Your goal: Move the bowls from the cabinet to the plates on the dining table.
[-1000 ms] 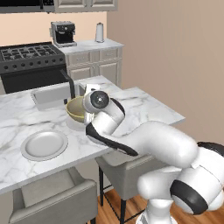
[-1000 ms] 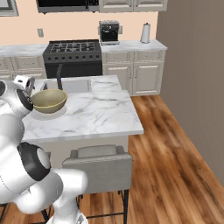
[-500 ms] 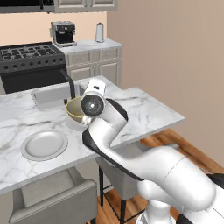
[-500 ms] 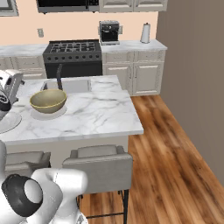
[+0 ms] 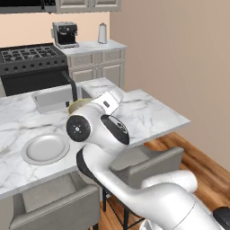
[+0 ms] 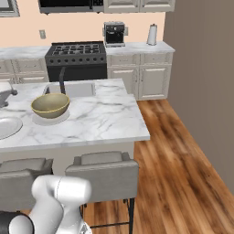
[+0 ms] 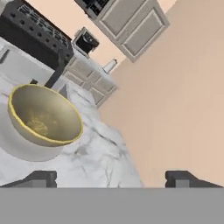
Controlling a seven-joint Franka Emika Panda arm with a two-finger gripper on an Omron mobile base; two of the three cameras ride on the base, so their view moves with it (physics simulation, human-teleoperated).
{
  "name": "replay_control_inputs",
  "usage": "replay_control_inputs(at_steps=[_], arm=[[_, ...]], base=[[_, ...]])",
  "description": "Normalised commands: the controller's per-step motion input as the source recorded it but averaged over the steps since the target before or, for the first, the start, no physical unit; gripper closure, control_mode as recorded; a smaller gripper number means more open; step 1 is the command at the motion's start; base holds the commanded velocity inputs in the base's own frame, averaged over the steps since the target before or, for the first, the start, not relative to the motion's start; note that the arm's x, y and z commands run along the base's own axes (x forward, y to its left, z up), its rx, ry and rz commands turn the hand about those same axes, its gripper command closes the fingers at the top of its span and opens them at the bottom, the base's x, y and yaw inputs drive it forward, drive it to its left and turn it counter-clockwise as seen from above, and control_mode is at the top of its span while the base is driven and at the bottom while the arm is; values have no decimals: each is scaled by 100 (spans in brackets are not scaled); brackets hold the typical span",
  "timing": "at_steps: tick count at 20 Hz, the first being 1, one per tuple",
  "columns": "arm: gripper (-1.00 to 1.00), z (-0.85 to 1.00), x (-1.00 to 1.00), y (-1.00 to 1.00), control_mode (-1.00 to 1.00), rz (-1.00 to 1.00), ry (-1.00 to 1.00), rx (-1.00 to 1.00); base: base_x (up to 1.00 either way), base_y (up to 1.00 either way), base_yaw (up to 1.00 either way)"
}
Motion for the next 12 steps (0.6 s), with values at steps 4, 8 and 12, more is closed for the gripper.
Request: replay_control_inputs(at_steps=[4, 8, 12], arm=[[-100, 34, -65, -4, -100, -41, -20, 73], [-100, 15, -66, -32, -100, -31, -14, 88], [-100, -1, -53, -84, -100, -16, -7, 79]], base=[[0, 0, 0], [0, 0, 0], [0, 0, 0]])
